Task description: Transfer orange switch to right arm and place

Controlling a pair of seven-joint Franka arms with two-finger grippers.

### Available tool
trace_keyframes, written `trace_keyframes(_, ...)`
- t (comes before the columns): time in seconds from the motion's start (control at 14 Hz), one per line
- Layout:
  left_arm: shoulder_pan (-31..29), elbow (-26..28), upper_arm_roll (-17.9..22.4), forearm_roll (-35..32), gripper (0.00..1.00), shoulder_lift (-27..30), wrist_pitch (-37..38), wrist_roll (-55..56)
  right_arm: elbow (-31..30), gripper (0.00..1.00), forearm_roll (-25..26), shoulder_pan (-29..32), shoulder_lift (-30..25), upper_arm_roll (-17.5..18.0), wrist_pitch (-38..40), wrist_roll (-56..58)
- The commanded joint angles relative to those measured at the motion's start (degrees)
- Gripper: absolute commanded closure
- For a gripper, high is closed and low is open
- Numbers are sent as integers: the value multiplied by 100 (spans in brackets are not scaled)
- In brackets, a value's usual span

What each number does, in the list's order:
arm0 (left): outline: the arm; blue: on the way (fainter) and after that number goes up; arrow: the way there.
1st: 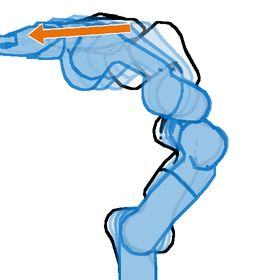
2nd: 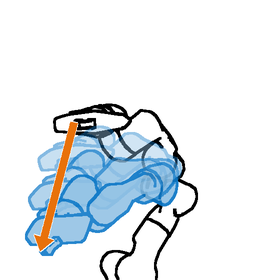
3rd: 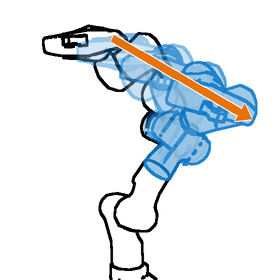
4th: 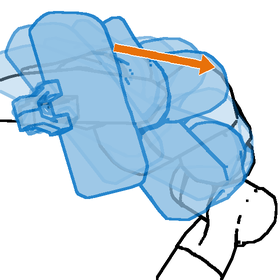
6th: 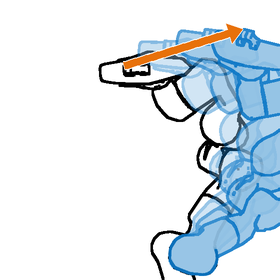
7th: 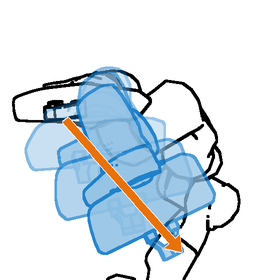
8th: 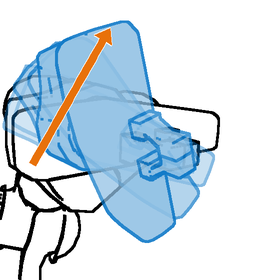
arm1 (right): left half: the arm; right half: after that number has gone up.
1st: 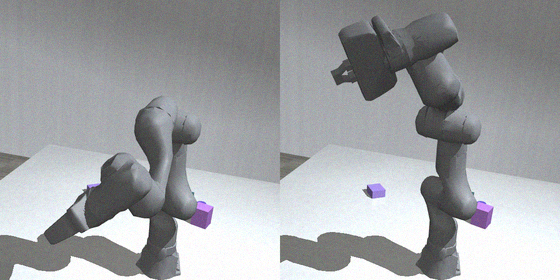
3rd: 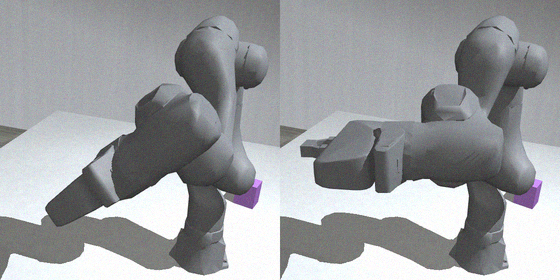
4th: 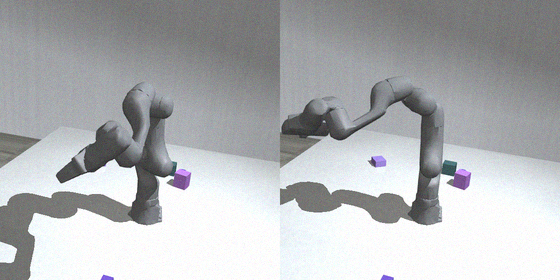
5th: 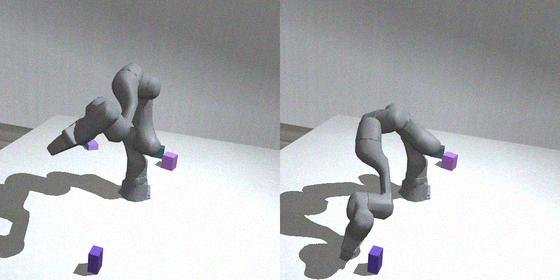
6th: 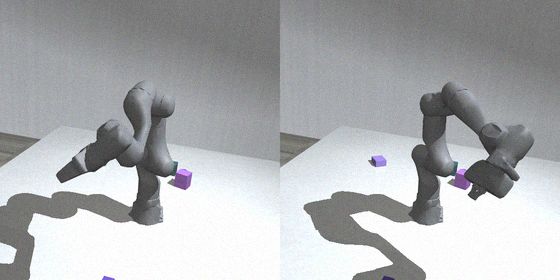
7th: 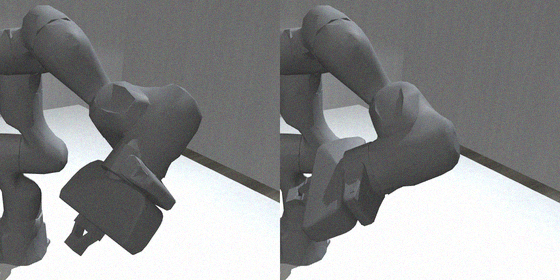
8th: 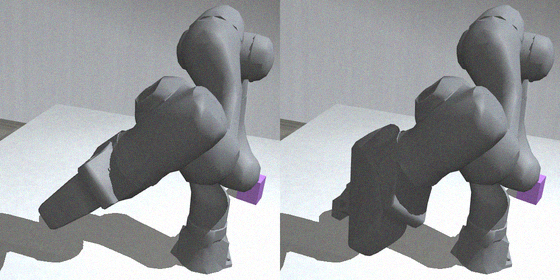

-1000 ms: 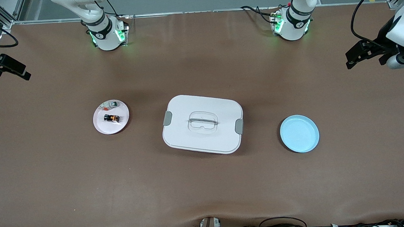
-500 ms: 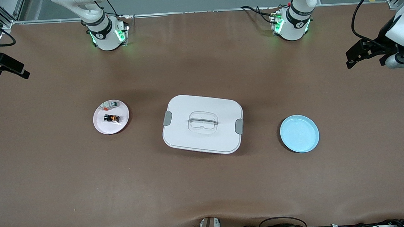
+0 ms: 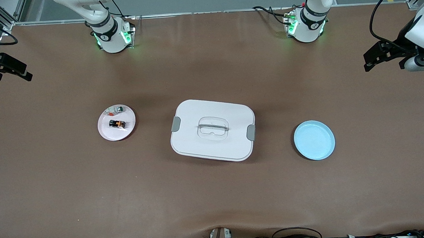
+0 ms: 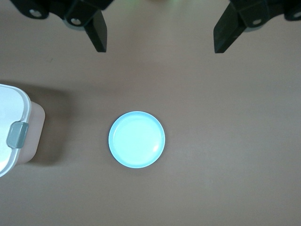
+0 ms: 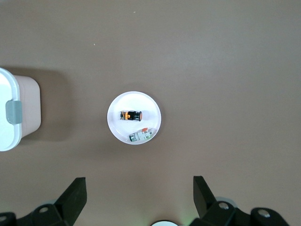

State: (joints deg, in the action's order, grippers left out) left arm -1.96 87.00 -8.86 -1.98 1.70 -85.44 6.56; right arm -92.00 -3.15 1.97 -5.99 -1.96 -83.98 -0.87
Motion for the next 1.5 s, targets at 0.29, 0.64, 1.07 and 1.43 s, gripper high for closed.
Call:
trace_keyframes(0.29, -59, 37, -1, 180, 0, 94, -8, -173, -107, 0, -63, 5, -175, 47, 83, 157)
trace_keyframes(0.64, -59, 37, 43, 304, 0, 94, -8, -173, -99, 0, -54, -3, -183, 56, 66, 175)
trace_keyframes(1.07, -50, 37, 43, 304, 0, 85, -8, -173, -99, 0, -37, -4, -166, 65, -13, 175)
trace_keyframes(1.43, -50, 37, 34, 277, 0, 85, -8, -182, -99, 0, -1, -12, -166, 65, -92, 254)
